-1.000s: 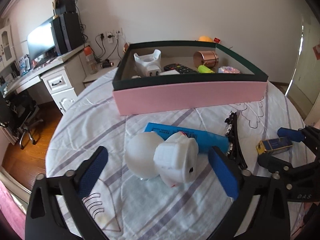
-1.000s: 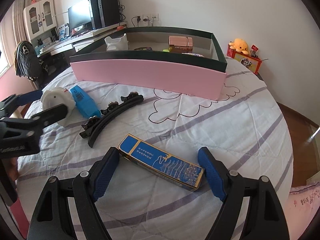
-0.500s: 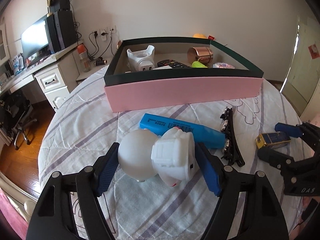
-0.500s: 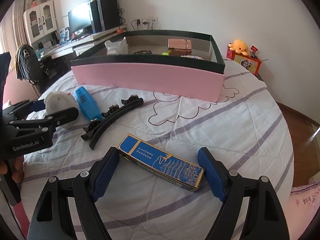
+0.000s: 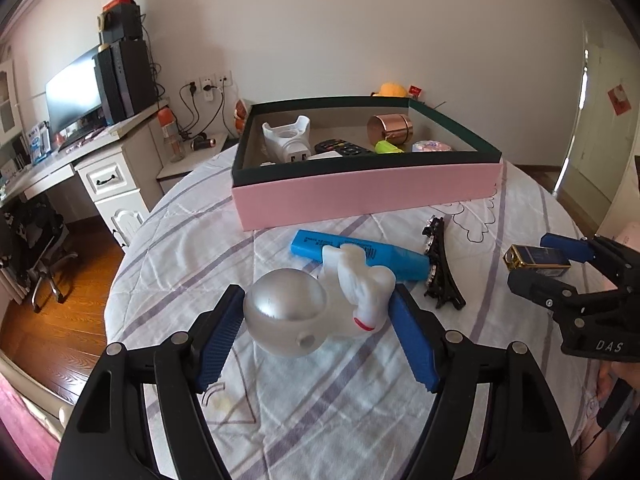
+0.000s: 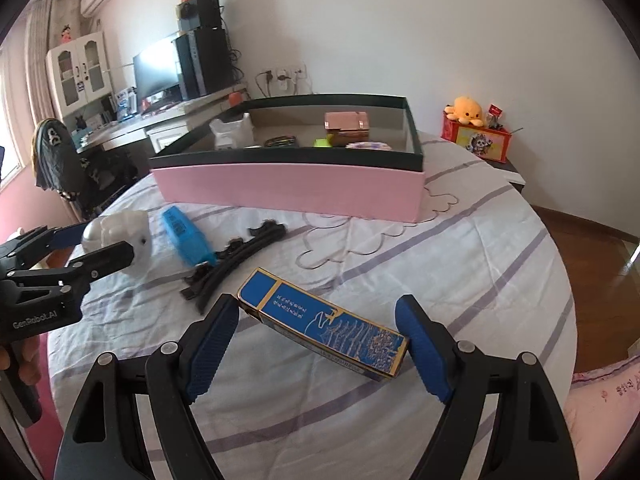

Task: Organize rigid objects
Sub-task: 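Grasp white figurine with left tool while right tool grasps blue box, then carry white figurine and blue box over the pink box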

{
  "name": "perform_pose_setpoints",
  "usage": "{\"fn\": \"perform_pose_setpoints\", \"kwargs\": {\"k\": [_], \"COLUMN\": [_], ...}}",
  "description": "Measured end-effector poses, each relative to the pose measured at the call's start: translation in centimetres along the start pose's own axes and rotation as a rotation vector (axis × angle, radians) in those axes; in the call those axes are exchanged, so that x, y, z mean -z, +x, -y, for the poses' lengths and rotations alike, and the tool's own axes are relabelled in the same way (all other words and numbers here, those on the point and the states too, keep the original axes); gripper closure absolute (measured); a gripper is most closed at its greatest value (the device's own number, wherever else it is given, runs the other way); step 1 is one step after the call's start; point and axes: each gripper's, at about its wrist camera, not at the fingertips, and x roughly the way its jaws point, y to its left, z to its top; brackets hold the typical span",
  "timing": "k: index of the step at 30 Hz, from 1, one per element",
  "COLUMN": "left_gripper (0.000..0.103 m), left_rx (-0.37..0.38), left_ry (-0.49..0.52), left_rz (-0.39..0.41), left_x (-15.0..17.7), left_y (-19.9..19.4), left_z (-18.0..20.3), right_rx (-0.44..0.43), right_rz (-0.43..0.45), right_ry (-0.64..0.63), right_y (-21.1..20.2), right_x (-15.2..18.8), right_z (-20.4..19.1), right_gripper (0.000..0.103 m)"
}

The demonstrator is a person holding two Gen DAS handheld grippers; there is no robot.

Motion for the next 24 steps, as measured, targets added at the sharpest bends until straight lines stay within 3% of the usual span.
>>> {"fn": "perform_pose_setpoints", "kwargs": {"k": [8, 24], "left_gripper": [0.029, 0.029], "left_rx": [0.001, -0.087], "left_ry": [0.0, -0.003], "left_rz": [0.043, 0.265], "left_x": [-0.1, -3.6], "left_y": [-2.6, -11.8], "left_z": [-0.2, -0.2], "right_rx": [-0.006, 0.012], "right_rz": [0.017, 0.211], "right_ry": [-0.018, -0.106], "right_y": [-1.5, -9.6], "right_x": [0.0, -4.6], "right_z": [-0.9, -3.6], "right_gripper": [0.021, 0.021]}}
